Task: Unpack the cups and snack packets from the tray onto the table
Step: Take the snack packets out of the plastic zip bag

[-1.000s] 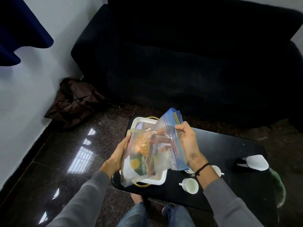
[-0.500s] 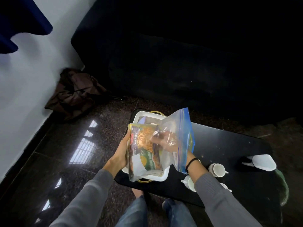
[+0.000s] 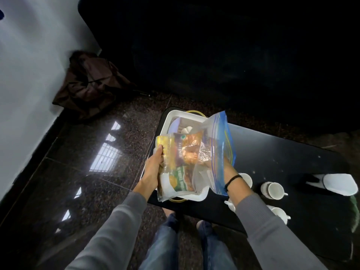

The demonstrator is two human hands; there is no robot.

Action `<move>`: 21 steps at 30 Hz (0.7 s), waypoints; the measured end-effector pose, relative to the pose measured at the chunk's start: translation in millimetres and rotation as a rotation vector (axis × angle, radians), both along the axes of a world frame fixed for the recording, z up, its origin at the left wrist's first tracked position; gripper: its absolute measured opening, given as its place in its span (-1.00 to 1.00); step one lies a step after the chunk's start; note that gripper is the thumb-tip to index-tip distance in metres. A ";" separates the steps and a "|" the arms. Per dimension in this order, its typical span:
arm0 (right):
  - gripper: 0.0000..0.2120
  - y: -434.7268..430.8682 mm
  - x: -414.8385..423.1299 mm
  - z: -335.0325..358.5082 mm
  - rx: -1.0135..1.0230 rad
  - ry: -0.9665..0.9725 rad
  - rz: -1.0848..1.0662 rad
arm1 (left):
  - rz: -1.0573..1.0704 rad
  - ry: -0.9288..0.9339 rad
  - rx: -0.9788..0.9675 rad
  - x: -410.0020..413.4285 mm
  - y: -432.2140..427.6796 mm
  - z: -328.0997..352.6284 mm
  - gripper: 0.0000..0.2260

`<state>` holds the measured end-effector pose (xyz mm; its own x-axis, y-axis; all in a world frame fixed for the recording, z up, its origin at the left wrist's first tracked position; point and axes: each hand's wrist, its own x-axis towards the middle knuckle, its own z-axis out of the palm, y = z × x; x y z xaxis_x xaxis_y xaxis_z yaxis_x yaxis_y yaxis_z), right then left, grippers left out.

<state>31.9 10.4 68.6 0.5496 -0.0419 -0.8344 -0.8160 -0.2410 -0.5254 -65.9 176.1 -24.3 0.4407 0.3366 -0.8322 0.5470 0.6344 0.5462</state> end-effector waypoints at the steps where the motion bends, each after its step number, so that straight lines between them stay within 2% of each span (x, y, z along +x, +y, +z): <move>1: -0.59 1.3 1.9 -1.3 0.001 -0.021 0.003 | 0.011 0.013 0.034 -4.7 1.4 -6.7 -0.67; 2: -0.60 2.1 4.2 1.5 0.035 -0.031 0.016 | 0.008 0.026 0.063 -10.4 3.9 -14.8 -0.69; 4: -0.66 -3.0 10.3 -8.4 0.000 -0.167 0.234 | 0.032 0.045 0.092 -21.7 8.7 -24.6 -0.69; 6: -0.73 -14.8 11.8 -23.1 -0.103 -0.322 0.478 | 0.026 0.059 0.120 -31.3 12.4 -34.5 -0.68; 7: -0.71 -19.3 10.2 -25.1 -0.146 -0.361 0.499 | 0.029 0.065 0.132 -35.3 15.5 -39.6 -0.69; 9: -0.62 -26.0 9.4 -30.4 -0.192 -0.380 0.405 | 0.041 0.086 0.172 -41.4 22.2 -46.5 -0.70; 11: -0.58 -31.6 11.2 -38.6 -0.156 -0.378 0.272 | 0.056 0.108 0.193 -44.6 30.4 -54.8 -0.70; 17: -0.87 -45.7 18.5 -64.1 0.046 -0.401 -0.052 | 0.036 0.100 0.152 -46.4 47.4 -64.2 -0.74; 21: -0.85 -45.3 25.0 -75.1 0.164 -0.341 -0.233 | 0.016 0.085 0.185 -49.1 48.5 -66.8 -0.72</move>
